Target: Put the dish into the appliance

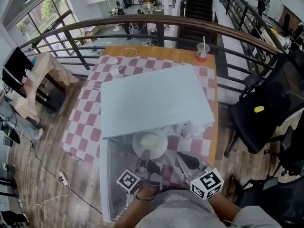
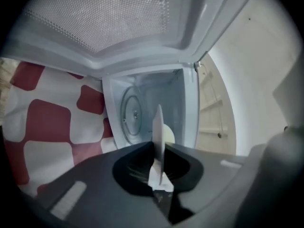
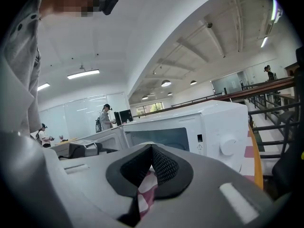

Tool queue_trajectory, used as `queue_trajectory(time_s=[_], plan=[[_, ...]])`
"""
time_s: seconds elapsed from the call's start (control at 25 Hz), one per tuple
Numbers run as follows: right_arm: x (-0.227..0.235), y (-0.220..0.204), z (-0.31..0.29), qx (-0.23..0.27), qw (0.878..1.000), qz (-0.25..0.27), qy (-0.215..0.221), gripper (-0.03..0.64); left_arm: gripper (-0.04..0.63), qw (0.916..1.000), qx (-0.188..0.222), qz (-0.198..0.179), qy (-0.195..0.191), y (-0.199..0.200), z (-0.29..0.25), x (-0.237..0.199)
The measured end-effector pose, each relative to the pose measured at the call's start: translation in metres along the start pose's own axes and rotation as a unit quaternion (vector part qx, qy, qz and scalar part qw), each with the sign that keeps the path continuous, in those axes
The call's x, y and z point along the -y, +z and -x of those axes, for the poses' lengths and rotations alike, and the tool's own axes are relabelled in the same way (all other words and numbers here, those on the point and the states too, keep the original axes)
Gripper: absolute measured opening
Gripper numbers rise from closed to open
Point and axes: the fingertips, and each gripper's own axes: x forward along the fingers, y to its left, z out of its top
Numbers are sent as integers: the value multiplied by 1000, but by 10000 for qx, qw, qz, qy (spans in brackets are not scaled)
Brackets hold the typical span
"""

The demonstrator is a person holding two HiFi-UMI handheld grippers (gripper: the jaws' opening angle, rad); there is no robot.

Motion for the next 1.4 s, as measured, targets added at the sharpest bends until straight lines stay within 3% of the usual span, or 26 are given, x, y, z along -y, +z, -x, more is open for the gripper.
queue_trajectory(time_s=[0.16,0.4,0.8,0.96,1.04,1.2,1.28,1.4], plan=[[17,-5,6,-3,10000,31,-68,-2,32,9995,247,-126,155,12,-32,-23],[30,-7,21,-36,9998,12,-177,-2,32,9979,519,169,341,27,-72,-52],[48,-7,31,50,9996,-35,-288,-2,29,9952,748,211,587,35,-105,-61],[48,-3,26,107,9995,-1,-285,0,25,9913,742,70,1088,40,-109,-63],[49,-1,25,128,9995,-1,-296,-2,29,9866,641,-216,1484,41,-108,-66],[52,0,27,184,9992,1,-349,-2,56,9679,120,-1105,2255,44,-103,-66],[57,0,28,166,9989,-17,-427,0,95,9656,-162,-1449,2154,41,-105,-59],[59,-1,30,178,9986,-61,-490,-2,226,9647,-610,-2013,1587,32,-109,-45]])
